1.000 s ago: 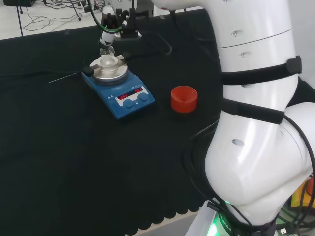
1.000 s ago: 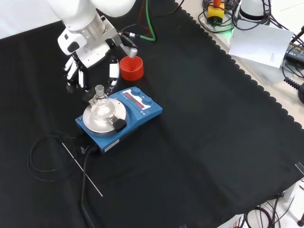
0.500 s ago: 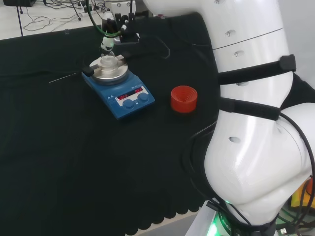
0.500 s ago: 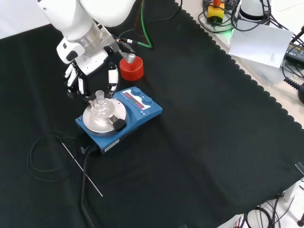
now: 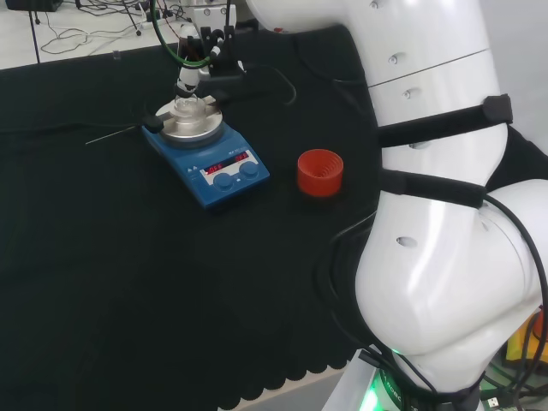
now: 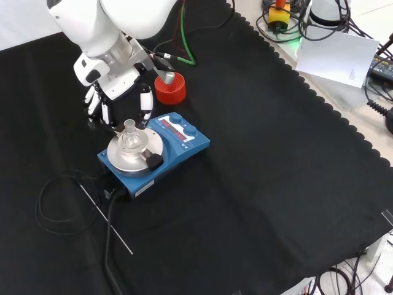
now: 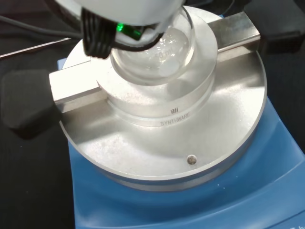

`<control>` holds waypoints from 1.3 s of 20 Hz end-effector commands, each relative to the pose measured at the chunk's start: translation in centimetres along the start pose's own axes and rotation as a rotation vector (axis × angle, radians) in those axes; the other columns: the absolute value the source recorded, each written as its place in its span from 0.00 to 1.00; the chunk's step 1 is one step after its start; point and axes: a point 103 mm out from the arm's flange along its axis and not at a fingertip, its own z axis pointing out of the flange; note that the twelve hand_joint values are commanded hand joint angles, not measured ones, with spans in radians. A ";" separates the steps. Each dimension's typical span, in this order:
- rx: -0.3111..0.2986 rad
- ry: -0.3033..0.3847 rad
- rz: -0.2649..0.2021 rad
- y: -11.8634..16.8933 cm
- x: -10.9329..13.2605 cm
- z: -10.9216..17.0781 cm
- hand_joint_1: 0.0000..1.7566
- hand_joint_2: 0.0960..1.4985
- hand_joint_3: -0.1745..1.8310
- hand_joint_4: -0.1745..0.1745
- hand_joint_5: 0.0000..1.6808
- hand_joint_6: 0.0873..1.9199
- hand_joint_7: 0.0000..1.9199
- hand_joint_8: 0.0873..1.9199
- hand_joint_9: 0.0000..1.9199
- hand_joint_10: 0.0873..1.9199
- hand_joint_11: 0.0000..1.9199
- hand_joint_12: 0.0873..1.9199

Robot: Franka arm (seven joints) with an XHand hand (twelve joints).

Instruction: Place the round-bottom flask on the heater.

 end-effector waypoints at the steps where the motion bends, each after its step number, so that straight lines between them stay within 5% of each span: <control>1: 0.023 0.019 -0.004 0.0 -0.2 0.3 0.58 0.50 0.32 0.80 0.62 0.42 0.15 0.30 0.28 0.28 0.17 0.68; 3: 0.034 0.021 -0.012 -0.2 -0.2 0.2 0.55 0.44 0.36 0.52 0.51 0.40 0.13 0.30 0.27 0.29 0.16 0.68; 5: 0.038 0.017 -0.020 -0.4 -0.2 0.2 0.53 0.40 0.38 0.46 0.42 0.38 0.11 0.30 0.25 0.29 0.14 0.69; 11: 0.027 0.012 -0.025 -1.6 0.1 -0.3 0.51 0.35 0.38 0.48 0.27 0.25 0.08 0.30 0.21 0.32 0.10 0.70; 26: -0.070 0.039 0.032 -10.3 -2.2 -2.5 0.50 0.36 0.37 0.48 0.28 0.18 0.07 0.29 0.20 0.32 0.09 0.71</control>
